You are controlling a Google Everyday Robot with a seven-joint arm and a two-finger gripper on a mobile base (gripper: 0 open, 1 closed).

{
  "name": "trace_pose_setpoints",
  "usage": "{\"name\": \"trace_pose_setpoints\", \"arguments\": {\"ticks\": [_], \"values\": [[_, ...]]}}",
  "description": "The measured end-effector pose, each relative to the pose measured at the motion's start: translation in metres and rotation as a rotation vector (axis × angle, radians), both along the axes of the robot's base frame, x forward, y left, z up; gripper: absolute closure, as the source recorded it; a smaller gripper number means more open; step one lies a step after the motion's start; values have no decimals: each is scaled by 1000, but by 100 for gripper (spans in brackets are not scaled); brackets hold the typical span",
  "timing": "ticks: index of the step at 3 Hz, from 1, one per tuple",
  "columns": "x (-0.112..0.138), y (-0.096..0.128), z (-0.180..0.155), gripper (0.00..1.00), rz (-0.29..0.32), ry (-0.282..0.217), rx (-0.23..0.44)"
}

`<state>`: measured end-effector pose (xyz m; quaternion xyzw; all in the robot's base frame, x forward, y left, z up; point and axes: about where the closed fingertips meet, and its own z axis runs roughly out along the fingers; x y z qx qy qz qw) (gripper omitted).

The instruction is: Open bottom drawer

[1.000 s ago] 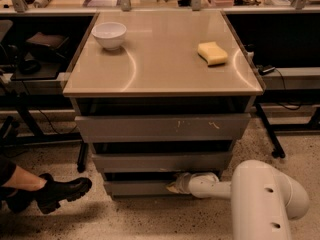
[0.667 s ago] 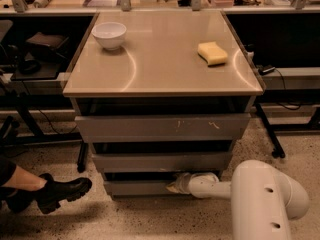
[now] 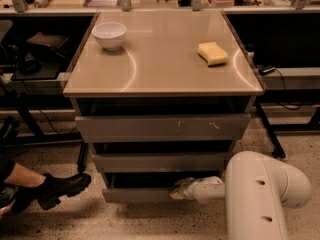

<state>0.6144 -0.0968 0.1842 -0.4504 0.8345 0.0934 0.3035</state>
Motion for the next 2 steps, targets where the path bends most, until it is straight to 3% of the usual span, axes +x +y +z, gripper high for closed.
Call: {"name": "trace_pose_setpoints", "arguments": {"ticks": [2], "values": [[-3,2,-1,100,9,22,-9]]}}
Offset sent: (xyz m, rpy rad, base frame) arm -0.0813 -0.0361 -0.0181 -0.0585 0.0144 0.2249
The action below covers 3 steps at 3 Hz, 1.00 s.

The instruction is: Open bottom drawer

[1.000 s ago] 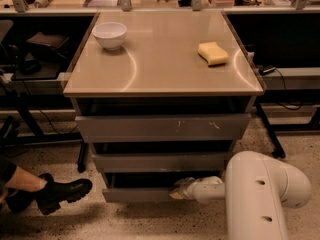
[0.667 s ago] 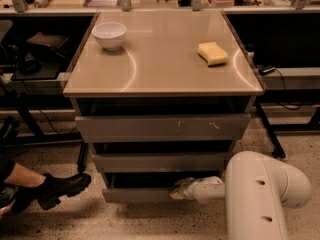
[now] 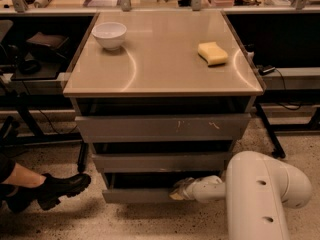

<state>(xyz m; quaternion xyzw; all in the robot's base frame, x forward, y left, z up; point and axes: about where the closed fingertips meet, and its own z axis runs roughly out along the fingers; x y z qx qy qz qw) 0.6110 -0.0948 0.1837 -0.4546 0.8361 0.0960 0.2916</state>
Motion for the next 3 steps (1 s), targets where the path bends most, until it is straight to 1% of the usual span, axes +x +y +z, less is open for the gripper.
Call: {"name": "trace_pose_setpoints", "arguments": {"ticks": [1,2,3], "values": [[-12,5,5,100,34,-34,18],[-13,6,4,100,39,-34,16],[-30,2,1,100,83,-56,8]]}}
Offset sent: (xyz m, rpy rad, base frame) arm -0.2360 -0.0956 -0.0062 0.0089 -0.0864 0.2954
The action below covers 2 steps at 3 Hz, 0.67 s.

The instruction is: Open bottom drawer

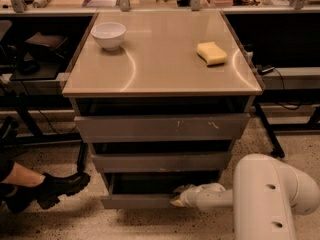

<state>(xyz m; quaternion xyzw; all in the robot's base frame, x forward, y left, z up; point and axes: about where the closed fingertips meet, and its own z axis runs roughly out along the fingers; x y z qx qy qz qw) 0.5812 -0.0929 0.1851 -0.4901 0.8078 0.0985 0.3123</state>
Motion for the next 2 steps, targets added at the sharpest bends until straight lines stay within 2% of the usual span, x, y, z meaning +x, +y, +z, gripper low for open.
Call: {"name": "trace_pose_setpoints", "arguments": {"ticks": [1,2], "values": [[-3,-1,1,100,2,0,-1],[-16,-5,-2,100,16,-10,1]]}}
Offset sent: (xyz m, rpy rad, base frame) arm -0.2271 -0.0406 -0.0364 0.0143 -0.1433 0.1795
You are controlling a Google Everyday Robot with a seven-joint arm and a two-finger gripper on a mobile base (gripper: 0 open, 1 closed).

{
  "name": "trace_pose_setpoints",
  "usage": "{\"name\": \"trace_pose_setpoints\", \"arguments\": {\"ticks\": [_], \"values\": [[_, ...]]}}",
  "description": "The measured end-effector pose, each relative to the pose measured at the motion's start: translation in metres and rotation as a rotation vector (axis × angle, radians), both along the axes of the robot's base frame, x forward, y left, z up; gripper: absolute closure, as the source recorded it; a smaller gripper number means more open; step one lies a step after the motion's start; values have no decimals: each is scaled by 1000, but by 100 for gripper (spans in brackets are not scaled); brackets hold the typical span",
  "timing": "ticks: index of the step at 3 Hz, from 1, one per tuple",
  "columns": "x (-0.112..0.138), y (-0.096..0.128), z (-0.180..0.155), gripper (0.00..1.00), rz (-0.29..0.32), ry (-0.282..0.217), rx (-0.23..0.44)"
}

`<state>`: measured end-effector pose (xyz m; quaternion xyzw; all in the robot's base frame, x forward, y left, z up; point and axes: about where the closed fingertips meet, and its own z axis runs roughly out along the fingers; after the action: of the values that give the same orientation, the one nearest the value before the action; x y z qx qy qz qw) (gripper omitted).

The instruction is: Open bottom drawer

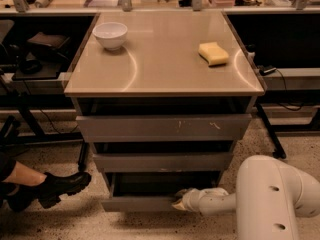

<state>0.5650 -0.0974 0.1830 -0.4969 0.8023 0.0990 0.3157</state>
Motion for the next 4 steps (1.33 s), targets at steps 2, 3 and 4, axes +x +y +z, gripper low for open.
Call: {"name": "trace_pose_setpoints", "arguments": {"ticks": [2,3,4], "values": [[-5,0,2,100,4,-1,1],[-17,-5,-3,100,27,-26,-7],[-17,-3,1,100,27,-26,-7]]}}
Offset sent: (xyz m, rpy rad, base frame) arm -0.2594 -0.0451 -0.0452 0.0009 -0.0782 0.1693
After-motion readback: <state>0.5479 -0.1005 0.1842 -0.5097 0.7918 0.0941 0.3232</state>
